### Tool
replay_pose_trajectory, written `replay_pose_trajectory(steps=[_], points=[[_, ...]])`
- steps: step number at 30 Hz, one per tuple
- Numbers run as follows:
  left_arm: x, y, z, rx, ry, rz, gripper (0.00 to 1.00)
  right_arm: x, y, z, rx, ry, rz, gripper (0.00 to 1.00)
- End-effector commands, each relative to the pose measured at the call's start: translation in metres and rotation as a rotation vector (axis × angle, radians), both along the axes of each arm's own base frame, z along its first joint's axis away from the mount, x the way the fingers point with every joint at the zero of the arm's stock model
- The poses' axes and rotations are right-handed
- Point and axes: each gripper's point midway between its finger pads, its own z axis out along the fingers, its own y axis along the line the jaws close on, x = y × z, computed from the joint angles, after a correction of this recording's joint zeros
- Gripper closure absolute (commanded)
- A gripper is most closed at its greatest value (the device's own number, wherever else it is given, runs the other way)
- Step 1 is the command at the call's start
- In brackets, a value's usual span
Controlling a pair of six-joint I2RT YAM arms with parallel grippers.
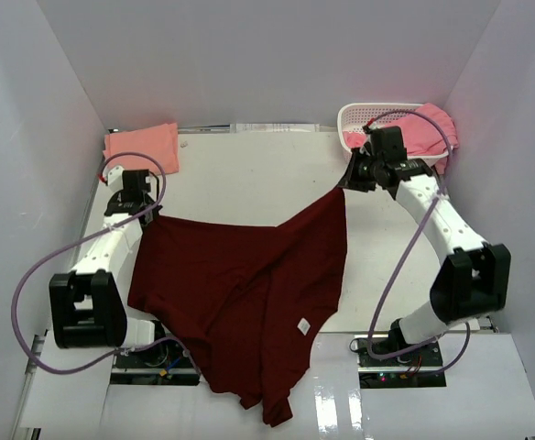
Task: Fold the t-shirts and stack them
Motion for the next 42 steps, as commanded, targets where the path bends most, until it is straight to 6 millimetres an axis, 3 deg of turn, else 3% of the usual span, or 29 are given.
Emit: replay_pose_trajectory(steps=[1, 5, 6, 7, 8, 9, 10, 11, 12, 13, 14, 15, 19, 20, 26, 28, 29, 31, 32, 33, 34, 35, 36, 37, 38, 39, 40, 41, 42], points=[[0.046, 0.003, 0.034, 0.028, -0.133, -0.015, 1.0, 0.045, 0.003, 0.011, -0.07, -0.084, 0.043, 0.92], [0.077, 0.0, 0.03, 0.031, -0.121, -0.051, 1.0, 0.083, -0.002, -0.004, -0.161, -0.044, 0.029, 0.92], [0.091, 0.0, 0.026, 0.035, -0.108, -0.064, 1.0, 0.094, -0.002, -0.024, -0.182, -0.001, 0.035, 0.92], [0.097, -0.001, 0.025, 0.034, -0.102, -0.069, 1.0, 0.111, -0.002, -0.009, -0.184, -0.038, 0.022, 0.92], [0.11, -0.003, 0.021, 0.024, -0.095, -0.082, 1.0, 0.12, -0.004, -0.027, -0.194, 0.003, 0.022, 0.92], [0.117, -0.004, 0.019, 0.02, -0.093, -0.088, 1.0, 0.128, -0.005, -0.029, -0.196, 0.006, 0.02, 0.92], [0.123, -0.004, 0.018, 0.019, -0.091, -0.09, 1.0, 0.146, -0.004, -0.008, -0.181, -0.043, 0.008, 0.92], [0.128, -0.006, 0.017, 0.014, -0.09, -0.095, 1.0, 0.155, -0.007, -0.007, -0.166, -0.044, 0.007, 0.92], [0.133, -0.006, 0.014, 0.008, -0.083, -0.099, 1.0, 0.164, -0.007, -0.029, -0.164, 0.004, 0.012, 0.92], [0.142, -0.005, 0.011, 0.007, -0.079, -0.097, 1.0, 0.173, -0.009, -0.03, -0.156, 0.004, 0.006, 0.92], [0.145, -0.006, 0.009, 0.004, -0.074, -0.099, 1.0, 0.19, -0.01, -0.004, -0.125, -0.059, 0.0, 0.92], [0.147, -0.005, 0.007, 0.002, -0.067, -0.098, 1.0, 0.199, -0.01, -0.021, -0.115, -0.036, 0.003, 0.92], [0.149, 0.002, -0.003, 0.012, -0.044, -0.076, 1.0, 0.225, -0.011, -0.016, -0.009, -0.11, 0.017, 0.92], [0.148, 0.004, -0.004, 0.01, -0.04, -0.071, 1.0, 0.224, -0.012, -0.027, 0.004, -0.098, 0.02, 0.92], [0.136, 0.016, 0.001, -0.009, -0.051, -0.05, 1.0, 0.228, 0.001, -0.007, 0.073, -0.164, 0.09, 0.92], [0.135, 0.014, 0.016, -0.005, -0.085, -0.062, 1.0, 0.222, 0.005, 0.016, 0.088, -0.202, 0.115, 0.92], [0.134, 0.012, 0.038, -0.005, -0.14, -0.075, 1.0, 0.216, 0.007, 0.04, 0.09, -0.243, 0.128, 0.92], [0.13, 0.012, 0.064, 0.006, -0.193, -0.084, 1.0, 0.204, 0.008, 0.064, 0.082, -0.28, 0.144, 0.92], [0.128, 0.01, 0.078, 0.007, -0.225, -0.094, 1.0, 0.19, 0.008, 0.101, 0.083, -0.342, 0.157, 0.92], [0.122, 0.009, 0.108, 0.015, -0.285, -0.099, 1.0, 0.18, 0.009, 0.118, 0.077, -0.373, 0.166, 0.92], [0.117, 0.008, 0.123, 0.017, -0.314, -0.104, 1.0, 0.168, 0.011, 0.126, 0.067, -0.383, 0.177, 0.92], [0.111, 0.007, 0.136, 0.018, -0.341, -0.108, 1.0, 0.143, 0.009, 0.171, 0.044, -0.478, 0.188, 0.92], [0.102, 0.006, 0.145, 0.017, -0.364, -0.111, 1.0, 0.129, 0.008, 0.189, 0.029, -0.521, 0.191, 0.92], [0.085, 0.003, 0.179, 0.018, -0.447, -0.112, 1.0, 0.113, 0.008, 0.192, 0.005, -0.53, 0.187, 0.92], [0.075, 0.003, 0.195, 0.024, -0.495, -0.112, 1.0, 0.075, 0.002, 0.244, -0.01, -0.655, 0.187, 0.92], [0.063, 0.001, 0.211, 0.027, -0.538, -0.113, 1.0, 0.057, -0.001, 0.266, -0.016, -0.722, 0.181, 0.92], [0.034, 0.0, 0.243, 0.034, -0.633, -0.106, 1.0, 0.034, -0.004, 0.288, -0.017, -0.781, 0.176, 0.92], [0.019, -0.001, 0.262, 0.039, -0.691, -0.102, 1.0, -0.011, -0.013, 0.328, -0.008, -0.895, 0.166, 0.92], [0.002, 0.0, 0.281, 0.047, -0.749, -0.09, 1.0, -0.034, -0.018, 0.35, -0.002, -0.961, 0.162, 0.92]])
